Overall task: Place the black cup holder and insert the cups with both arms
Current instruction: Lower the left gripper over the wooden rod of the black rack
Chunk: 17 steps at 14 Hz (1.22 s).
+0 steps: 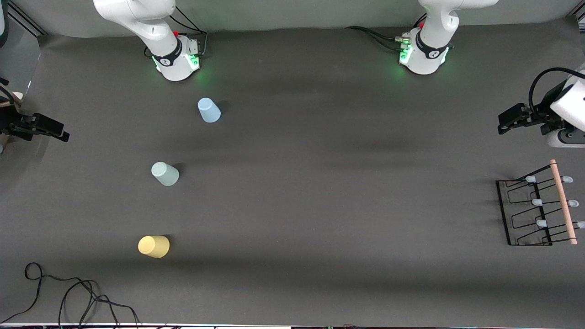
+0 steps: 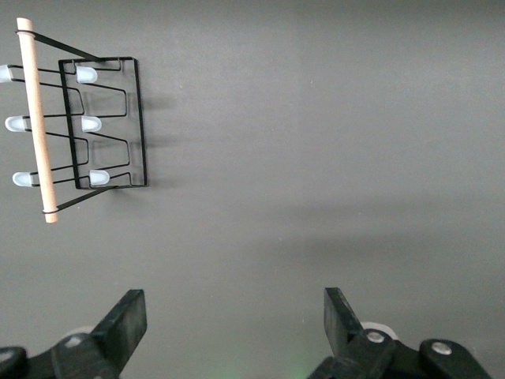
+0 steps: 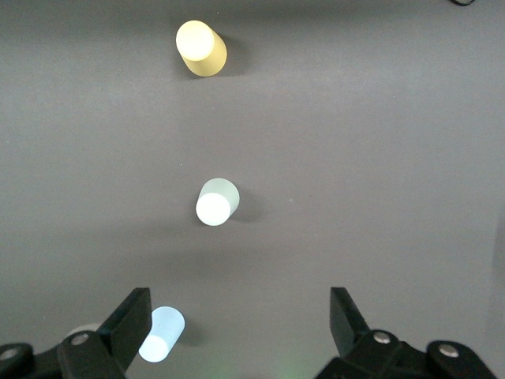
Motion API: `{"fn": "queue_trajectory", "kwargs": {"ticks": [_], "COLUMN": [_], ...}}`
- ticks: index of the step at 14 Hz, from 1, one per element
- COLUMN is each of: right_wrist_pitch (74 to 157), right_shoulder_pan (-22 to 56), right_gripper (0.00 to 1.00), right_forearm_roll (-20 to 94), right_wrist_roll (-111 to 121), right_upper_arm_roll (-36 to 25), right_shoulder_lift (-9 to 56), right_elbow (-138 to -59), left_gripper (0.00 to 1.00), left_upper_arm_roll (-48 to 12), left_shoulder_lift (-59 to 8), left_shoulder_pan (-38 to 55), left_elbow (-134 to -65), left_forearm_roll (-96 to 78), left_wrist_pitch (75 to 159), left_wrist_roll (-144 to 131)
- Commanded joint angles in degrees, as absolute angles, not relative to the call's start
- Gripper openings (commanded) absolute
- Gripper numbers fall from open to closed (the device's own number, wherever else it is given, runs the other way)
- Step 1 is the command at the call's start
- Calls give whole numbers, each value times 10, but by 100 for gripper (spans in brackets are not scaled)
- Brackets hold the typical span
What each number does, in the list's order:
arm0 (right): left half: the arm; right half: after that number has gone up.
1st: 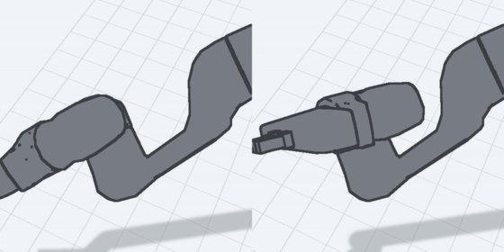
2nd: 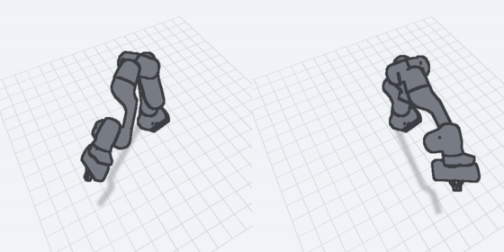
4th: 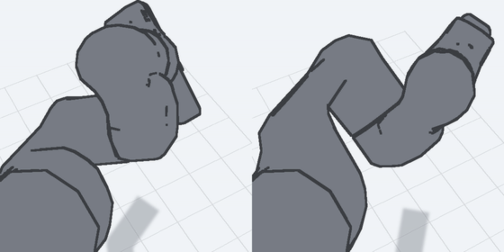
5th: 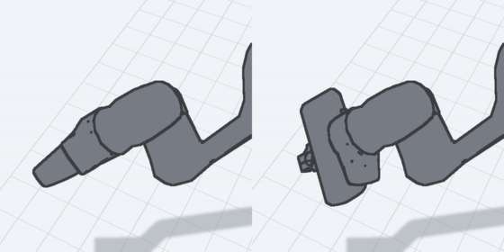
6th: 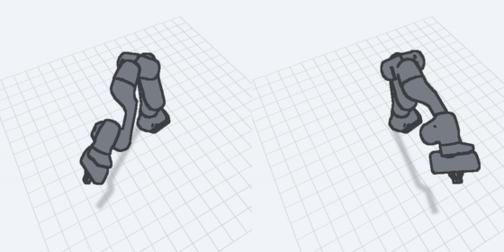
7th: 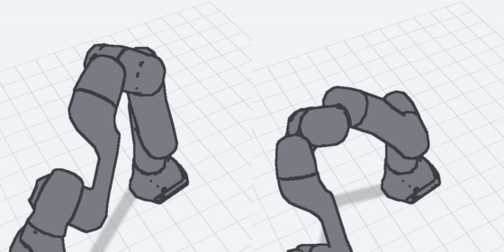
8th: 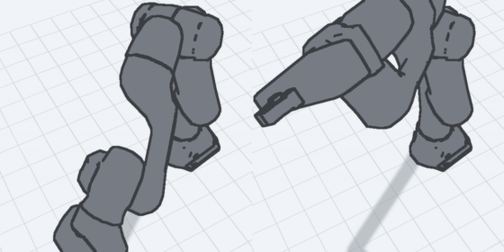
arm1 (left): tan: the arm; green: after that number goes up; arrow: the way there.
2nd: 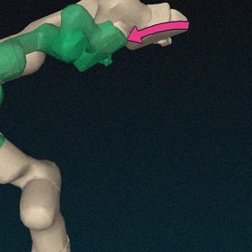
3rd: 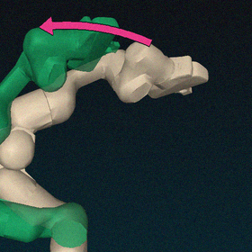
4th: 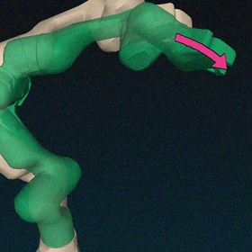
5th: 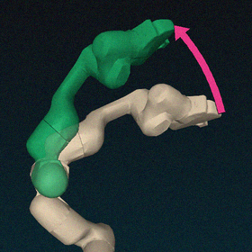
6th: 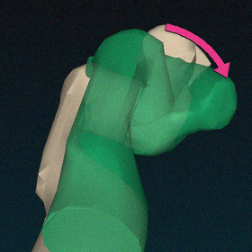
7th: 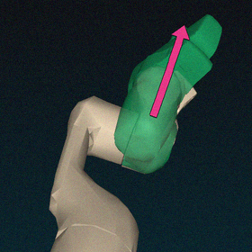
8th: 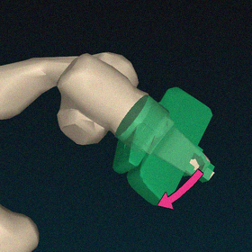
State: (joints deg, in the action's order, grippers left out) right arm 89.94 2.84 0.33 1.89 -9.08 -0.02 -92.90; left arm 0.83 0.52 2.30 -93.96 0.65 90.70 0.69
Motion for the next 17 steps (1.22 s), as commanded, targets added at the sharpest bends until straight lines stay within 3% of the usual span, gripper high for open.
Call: {"fn": "queue_trajectory", "kwargs": {"ticks": [1, 9, 17], "right_wrist_pitch": [899, 903, 913], "right_shoulder_pan": [33, 33, 33], "right_gripper": [100, 100, 100], "right_forearm_roll": [8, 7, 8], "right_wrist_roll": [25, 25, 26], "right_upper_arm_roll": [-91, -90, -90], "right_shoulder_lift": [-3, 0, 0], "right_elbow": [-924, -923, -924], "left_gripper": [100, 100, 98], "left_upper_arm_roll": [8, 9, 9], "left_shoulder_lift": [0, -3, -91], "left_shoulder_pan": [21, 4, -87], "left_elbow": [-937, -936, -952], "left_forearm_roll": [8, 8, 9], "left_wrist_pitch": [913, 926, 1000], "left_wrist_roll": [-1, 16, 112]}}
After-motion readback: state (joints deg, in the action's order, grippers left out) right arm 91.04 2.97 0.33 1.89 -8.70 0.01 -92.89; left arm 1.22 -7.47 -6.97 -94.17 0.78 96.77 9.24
